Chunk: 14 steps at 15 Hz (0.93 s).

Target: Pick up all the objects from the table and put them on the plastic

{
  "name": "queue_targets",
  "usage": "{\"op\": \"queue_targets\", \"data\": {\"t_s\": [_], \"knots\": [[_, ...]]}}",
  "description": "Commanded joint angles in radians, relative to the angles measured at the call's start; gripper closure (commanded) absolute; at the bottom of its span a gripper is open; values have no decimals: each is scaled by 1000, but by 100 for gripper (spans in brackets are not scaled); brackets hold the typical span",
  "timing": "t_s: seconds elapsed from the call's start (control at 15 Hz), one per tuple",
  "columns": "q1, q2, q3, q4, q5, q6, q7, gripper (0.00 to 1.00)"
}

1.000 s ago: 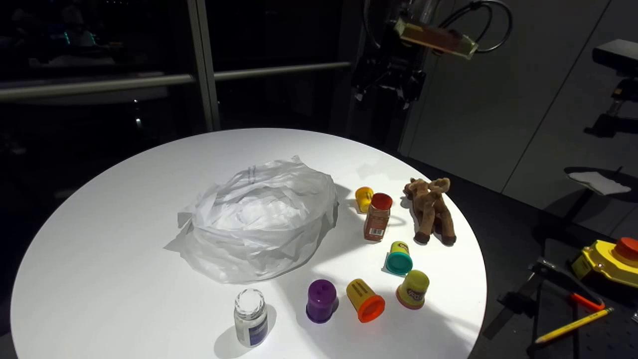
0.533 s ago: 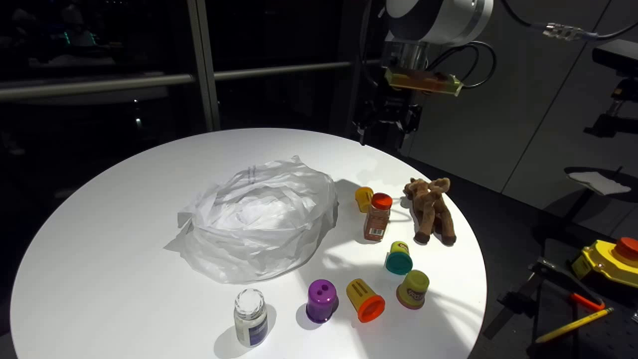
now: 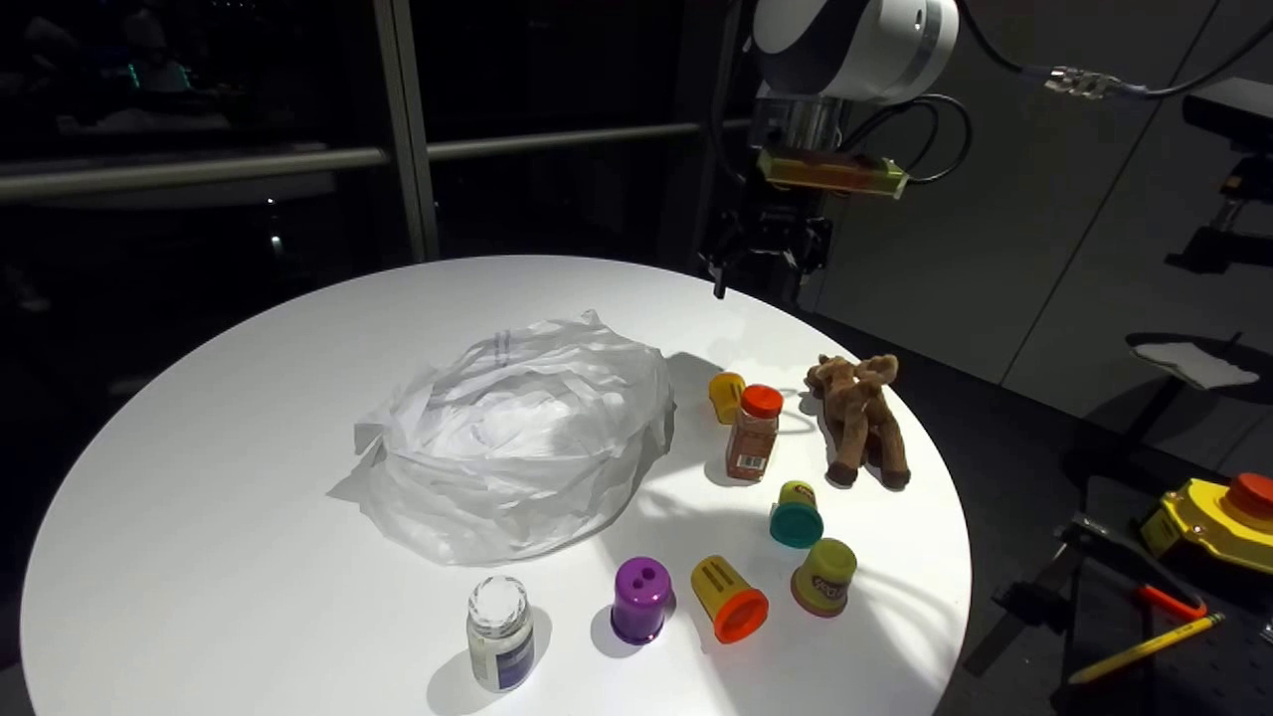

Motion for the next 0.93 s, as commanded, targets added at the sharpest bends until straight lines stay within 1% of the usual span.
{"op": "queue_targets", "data": {"t_s": [0.0, 0.4, 0.87], "knots": [[-1, 7, 2, -5, 12, 49, 2, 0], [0, 107, 16, 46, 34, 144, 12, 0], [14, 203, 10, 80, 38, 140, 85, 0]]}}
